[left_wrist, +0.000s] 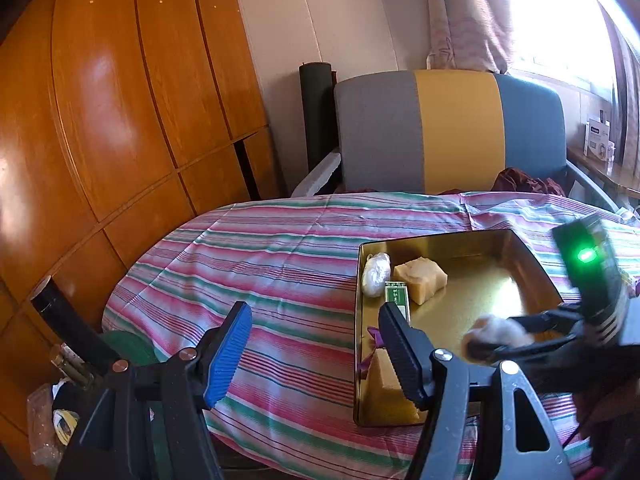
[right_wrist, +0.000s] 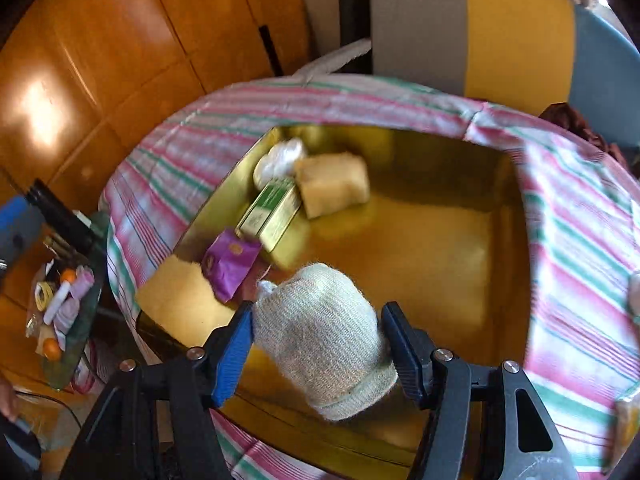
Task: Organize objects
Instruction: 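Carry the white knitted roll into the tray and release it with the right gripper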
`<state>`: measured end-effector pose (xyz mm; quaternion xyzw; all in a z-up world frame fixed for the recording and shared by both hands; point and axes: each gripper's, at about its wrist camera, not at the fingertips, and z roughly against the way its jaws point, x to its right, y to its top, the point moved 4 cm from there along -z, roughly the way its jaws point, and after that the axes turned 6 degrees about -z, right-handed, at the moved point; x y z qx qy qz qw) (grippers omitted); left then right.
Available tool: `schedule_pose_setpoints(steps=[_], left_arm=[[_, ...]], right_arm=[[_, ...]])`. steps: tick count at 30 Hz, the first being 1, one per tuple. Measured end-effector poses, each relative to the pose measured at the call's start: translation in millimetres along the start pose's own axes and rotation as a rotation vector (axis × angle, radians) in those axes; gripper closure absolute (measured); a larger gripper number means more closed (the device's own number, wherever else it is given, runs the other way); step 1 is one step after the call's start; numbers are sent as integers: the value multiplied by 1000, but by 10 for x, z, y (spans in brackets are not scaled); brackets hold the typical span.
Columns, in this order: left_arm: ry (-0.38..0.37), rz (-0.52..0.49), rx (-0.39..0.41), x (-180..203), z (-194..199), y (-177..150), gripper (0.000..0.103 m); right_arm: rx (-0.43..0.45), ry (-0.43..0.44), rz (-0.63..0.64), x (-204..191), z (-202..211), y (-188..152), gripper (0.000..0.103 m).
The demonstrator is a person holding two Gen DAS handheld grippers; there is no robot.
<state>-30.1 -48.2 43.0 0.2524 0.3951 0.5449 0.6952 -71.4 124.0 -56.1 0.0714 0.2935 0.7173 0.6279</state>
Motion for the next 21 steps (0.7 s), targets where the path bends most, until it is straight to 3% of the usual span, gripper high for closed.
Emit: schedule_pose_setpoints(steps=[7,11,21], left_arm=[[2,8,-7,-43,-37,-49,36],[0,14,-9,-56,-44,-62,36],[-3,15,0,-58,-19,-43,36]], right_arm=[[-75,63,21,-262,-270,-125,31],[-57,84,40,-320,-237,-148,24],[43,69,-22,-54,181,-116,20]])
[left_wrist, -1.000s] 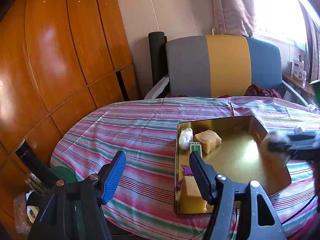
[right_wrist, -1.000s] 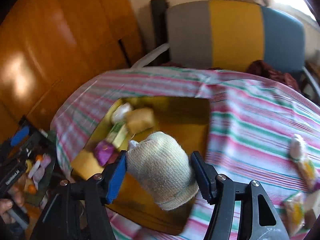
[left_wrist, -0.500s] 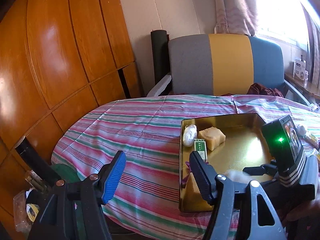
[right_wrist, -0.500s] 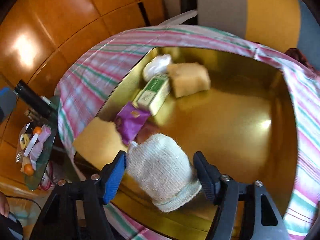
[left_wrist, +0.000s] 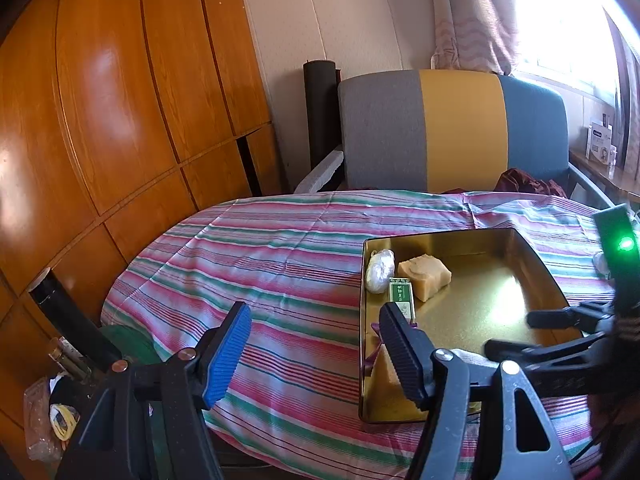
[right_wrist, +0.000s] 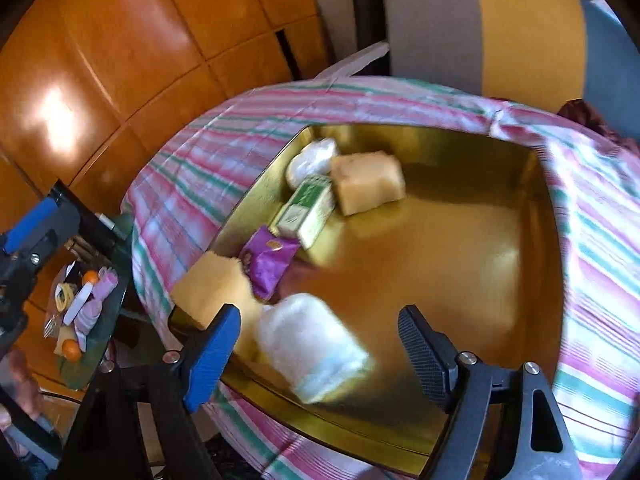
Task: Organize objects
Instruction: 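Carry the white knitted roll into the tray and release it with the right gripper, then move both tools back from the tray to the remaining snacks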
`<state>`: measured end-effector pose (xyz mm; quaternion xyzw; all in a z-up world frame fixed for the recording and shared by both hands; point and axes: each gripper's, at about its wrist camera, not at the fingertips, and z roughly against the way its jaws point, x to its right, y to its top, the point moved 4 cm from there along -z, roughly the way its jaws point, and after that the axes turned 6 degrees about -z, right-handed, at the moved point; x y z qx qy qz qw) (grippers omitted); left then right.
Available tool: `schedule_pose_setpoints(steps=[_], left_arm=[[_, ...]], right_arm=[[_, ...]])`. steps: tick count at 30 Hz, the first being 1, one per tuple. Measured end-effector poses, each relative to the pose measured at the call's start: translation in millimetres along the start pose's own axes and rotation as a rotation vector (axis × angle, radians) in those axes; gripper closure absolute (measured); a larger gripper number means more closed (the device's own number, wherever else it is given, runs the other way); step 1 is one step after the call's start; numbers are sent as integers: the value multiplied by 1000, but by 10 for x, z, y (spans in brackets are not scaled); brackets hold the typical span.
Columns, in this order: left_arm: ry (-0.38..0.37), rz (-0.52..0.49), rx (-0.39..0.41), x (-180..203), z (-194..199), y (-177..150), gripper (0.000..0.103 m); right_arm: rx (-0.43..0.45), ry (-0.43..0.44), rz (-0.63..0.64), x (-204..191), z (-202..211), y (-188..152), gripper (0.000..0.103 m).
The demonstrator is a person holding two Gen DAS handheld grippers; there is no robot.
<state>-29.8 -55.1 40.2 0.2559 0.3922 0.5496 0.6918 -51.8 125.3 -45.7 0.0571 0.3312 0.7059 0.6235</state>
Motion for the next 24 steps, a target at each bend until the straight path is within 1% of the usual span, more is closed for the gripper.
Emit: schedule_pose_setpoints(steps=[5,11,18,22,24], left_arm=[[-5,-11,6,45,25,27,35],[-19,-30,2,141,10,45,35],[-58,-64,9,368,-8,96,35],[-94,-92,13,548,-18,135,35],[-109,-106,15,629,-23,154,35]], right_arm=[[59,-56,-9,262,292,18,18],[116,-147,-59,742,669,-18,15],[165,-279,-174,1475,1122,-112,15],[189,-353,-243,1849,1349,-198,15],[201,-377,-282,2024,1457,-245,15]])
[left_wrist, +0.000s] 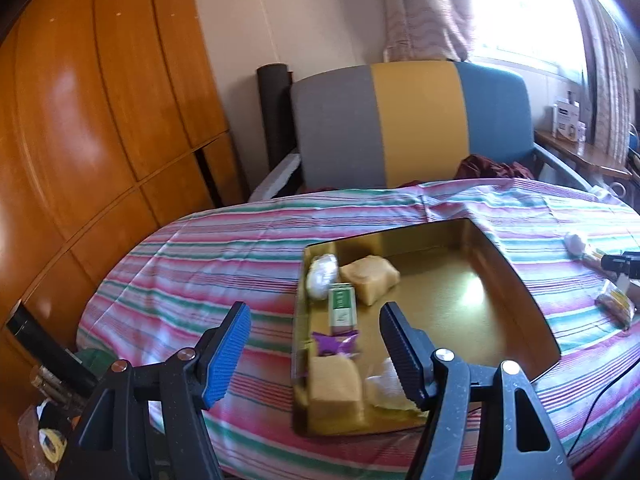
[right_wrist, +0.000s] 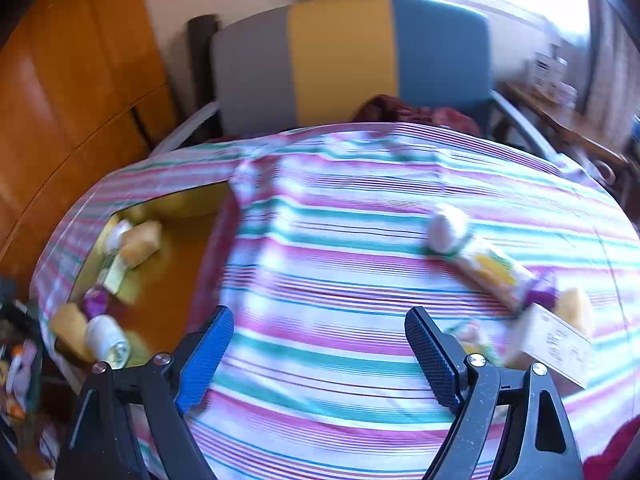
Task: Organize objects
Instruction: 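Move both tools back from the tray to the remaining snacks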
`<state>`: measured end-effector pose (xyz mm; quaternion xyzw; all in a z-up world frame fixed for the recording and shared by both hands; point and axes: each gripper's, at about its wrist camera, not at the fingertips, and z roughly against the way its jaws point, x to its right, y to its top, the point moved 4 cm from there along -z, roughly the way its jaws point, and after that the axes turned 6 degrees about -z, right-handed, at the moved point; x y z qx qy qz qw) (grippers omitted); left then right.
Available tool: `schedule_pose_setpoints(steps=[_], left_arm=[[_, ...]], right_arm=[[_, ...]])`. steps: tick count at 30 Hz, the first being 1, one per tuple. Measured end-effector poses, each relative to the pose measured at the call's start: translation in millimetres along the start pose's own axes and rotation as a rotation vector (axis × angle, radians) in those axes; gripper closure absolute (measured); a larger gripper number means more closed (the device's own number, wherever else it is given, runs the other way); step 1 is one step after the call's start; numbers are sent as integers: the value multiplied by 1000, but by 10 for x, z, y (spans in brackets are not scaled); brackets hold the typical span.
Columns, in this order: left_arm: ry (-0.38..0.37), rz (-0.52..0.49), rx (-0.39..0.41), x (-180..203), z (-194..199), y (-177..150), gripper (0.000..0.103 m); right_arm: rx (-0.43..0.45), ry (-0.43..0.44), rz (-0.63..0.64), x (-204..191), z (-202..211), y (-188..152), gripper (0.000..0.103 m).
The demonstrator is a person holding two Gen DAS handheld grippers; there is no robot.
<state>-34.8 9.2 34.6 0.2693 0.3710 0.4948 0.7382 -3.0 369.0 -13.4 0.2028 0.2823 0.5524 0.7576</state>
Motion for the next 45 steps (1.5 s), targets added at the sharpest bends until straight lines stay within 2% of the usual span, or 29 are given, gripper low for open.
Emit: schedule_pose_setpoints(steps=[17,21,26,33,37,40,43,45], left_arm=[[-206,-146,36,1046,-67,338,35],[-275,-172,37,1340,-73,417,35],[-385,-181,7,1768,-117,512,35],[-626,-187,-148,2501,-259,542,36],[-739,-194,-282,3055,-460,490,45],[-808,-186,-346,3404,-532,442,47],[-873,-159,-446,3786,-604,382,48],[-880,-134,-496,3976,-653,350,48]], right_arm=[[78,-214,-332,1512,213,-12,15],[104,-221,-482,1807,253,-87,15],[202,-210,-640,2087,466,-130,12],[253,-193,-772,2277,574,-209,10],[289,-189,-801,2325,629,-217,7],[287,-170,-812,2342,620,-220,6],[279,-151,-813,2336,588,-209,6],[277,-138,-814,2326,562,-197,5]])
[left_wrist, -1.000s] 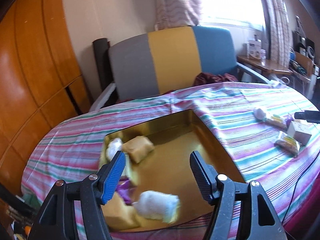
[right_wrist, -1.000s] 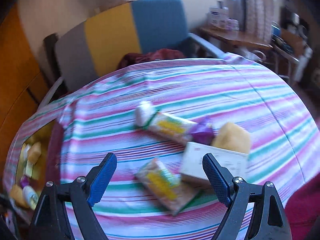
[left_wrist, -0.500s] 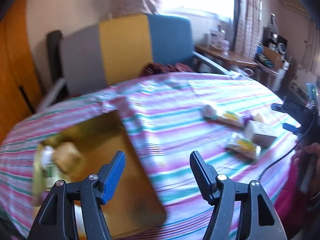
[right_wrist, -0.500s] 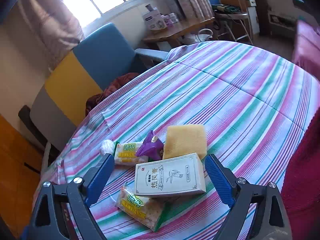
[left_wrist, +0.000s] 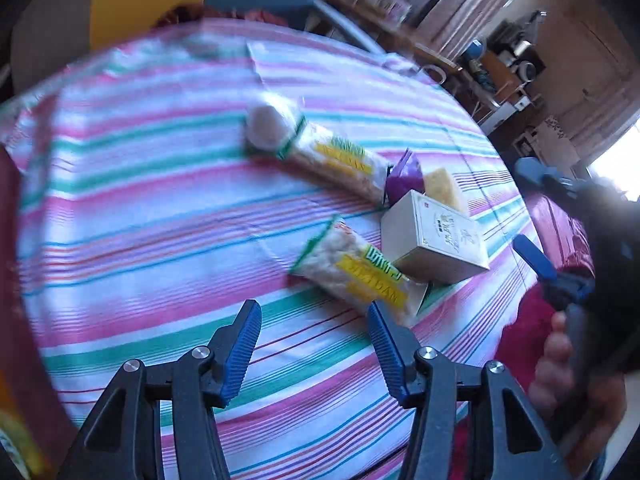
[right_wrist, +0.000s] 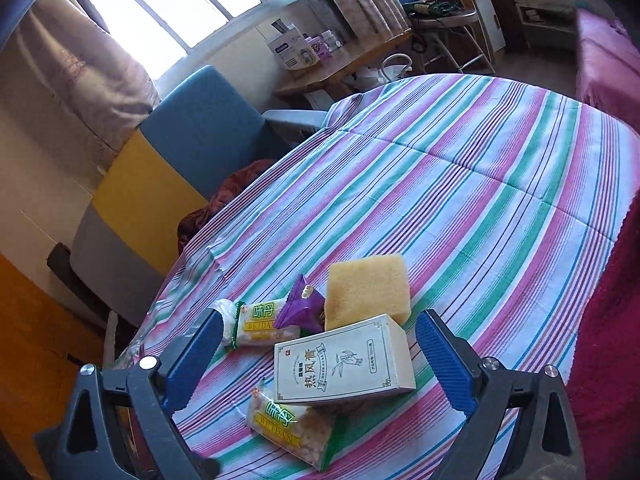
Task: Organize objects
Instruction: 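Move both tools back from the tray to the remaining snacks, then grasp a WEIDAN snack bag with the left gripper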
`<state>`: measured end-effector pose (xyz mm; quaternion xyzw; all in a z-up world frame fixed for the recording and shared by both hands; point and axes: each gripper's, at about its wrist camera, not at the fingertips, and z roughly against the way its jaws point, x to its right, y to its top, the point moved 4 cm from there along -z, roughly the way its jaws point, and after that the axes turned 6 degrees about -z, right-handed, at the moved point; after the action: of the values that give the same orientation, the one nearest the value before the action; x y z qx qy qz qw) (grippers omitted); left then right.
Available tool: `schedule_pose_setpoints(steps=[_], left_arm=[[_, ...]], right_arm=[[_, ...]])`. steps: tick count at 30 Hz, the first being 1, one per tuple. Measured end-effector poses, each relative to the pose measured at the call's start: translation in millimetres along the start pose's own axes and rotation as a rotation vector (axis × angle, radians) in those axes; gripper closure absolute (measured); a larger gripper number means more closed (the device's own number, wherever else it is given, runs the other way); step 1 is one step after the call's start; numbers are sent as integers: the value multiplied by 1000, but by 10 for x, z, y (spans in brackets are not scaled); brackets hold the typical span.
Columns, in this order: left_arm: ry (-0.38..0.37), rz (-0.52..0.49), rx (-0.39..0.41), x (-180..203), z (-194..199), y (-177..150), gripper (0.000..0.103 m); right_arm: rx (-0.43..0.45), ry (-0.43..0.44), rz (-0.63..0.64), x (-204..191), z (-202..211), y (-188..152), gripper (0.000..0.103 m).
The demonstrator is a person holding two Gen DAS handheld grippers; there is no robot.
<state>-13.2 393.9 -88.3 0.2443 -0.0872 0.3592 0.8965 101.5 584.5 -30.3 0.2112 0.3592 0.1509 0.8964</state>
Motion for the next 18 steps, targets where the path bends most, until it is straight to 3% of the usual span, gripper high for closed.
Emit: schedule_pose_setpoints(steps=[6,11,18], left_arm=[[-34,96,-12,164,-256,171,36],[37,102,-27,232,-488,288,34],[97,-112,-20,232,-446,180,38]], right_arm=[[-12,24,-35,42,-33,0,2],[-24,36,-53,58,-61,-2,2],[-30,49,-126,175,-89,29,1]])
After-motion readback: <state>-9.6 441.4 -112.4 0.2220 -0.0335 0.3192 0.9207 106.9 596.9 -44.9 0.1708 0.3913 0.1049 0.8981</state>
